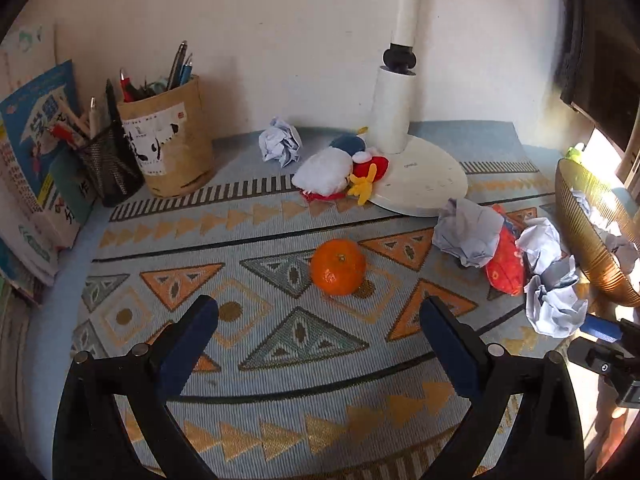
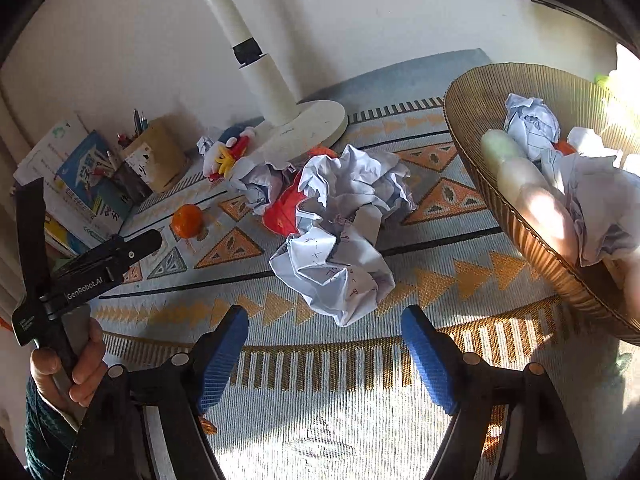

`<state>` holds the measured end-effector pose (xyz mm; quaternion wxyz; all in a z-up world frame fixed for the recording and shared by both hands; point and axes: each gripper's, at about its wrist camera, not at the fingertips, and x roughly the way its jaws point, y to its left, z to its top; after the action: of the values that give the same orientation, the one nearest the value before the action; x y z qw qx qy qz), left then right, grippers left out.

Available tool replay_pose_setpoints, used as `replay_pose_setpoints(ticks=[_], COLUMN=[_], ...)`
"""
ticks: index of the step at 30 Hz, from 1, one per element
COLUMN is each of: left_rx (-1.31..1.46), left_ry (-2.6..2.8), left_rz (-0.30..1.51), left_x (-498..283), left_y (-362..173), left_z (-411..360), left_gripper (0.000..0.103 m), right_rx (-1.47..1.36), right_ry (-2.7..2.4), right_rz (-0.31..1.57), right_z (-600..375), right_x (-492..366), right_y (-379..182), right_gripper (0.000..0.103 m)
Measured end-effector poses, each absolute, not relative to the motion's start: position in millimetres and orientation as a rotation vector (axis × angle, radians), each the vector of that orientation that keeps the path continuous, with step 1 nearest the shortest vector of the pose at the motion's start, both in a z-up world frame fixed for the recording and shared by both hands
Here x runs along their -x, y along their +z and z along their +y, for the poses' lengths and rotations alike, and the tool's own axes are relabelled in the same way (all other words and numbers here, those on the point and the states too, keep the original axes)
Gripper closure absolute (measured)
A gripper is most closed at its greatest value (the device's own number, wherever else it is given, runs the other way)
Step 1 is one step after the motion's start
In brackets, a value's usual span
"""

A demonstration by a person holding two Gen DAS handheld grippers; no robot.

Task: Organize objects
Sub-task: 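Grasp the orange with the left tool while the right tool grasps a paper ball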

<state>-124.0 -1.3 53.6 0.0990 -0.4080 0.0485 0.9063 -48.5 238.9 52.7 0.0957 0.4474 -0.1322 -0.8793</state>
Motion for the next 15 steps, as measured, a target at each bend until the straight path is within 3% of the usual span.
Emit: replay_pose_setpoints(ticks=[2, 8, 10, 11, 13, 15], left_rx=[1.208, 1.275, 1.282, 1.291, 1.333, 1.316], left_ry=[2.688, 2.592, 2.584, 2.579, 2.565, 2.577], left_rz=[0.194, 0.063, 0.056, 0.053, 0.057, 0.08], left_x=[139, 169, 172, 173, 177, 173], left_y=[44, 29, 28, 27, 22, 24], left_z=[7, 7, 9, 10, 12, 14], left_gripper=[0.004, 0.009, 0.022, 0.027, 0.051, 0.066], right_rx=[-1.35, -1.368, -1.358, -1.348, -1.344, -1.326], right_ry=[-2.602, -2.617, -2.641, -2.657, -2.672, -2.685], right_rz=[-0.392, -0.392, -0.378, -0.367, -0.345, -0.319], right_z=[236, 231, 229, 228, 225, 225], right_x=[56, 74, 77, 78, 79, 77], right_y=[48, 38, 37, 37, 36, 37], right_gripper=[0.025, 0.026, 0.027, 0.035, 0.046, 0.052])
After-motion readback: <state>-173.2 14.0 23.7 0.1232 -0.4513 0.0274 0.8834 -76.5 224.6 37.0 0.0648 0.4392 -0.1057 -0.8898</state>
